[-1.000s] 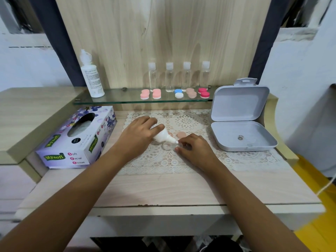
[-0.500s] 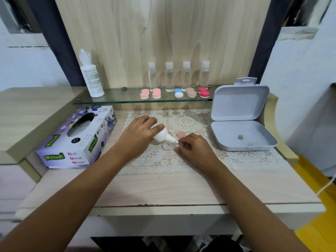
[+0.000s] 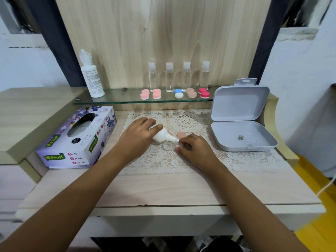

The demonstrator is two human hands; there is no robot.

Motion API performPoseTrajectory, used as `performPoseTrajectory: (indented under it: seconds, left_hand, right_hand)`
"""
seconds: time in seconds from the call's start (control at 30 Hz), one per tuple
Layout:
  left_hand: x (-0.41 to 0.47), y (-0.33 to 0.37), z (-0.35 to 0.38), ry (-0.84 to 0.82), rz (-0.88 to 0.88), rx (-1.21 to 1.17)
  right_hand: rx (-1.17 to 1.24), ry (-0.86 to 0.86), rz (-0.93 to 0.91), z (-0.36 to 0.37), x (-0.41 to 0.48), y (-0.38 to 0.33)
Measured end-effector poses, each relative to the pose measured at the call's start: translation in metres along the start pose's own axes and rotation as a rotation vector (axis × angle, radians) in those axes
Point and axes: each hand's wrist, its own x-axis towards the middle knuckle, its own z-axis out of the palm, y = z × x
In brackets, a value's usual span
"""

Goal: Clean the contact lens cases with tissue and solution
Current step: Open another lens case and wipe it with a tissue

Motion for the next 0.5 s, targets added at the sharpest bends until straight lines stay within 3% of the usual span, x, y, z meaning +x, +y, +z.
performPoseTrajectory:
  seconds: [0.23, 0.5]
  left_hand:
    - [-0.006, 0.001, 0.004, 0.011, -0.189, -0.098]
    - [-0.005, 0.000, 0.012, 0.099, -0.780, -0.637]
  right_hand:
    - [0.025, 0.009, 0.020, 0.001, -0.002, 0.000]
    - [0.017, 0.006, 0.037, 0.000, -0.003, -0.003]
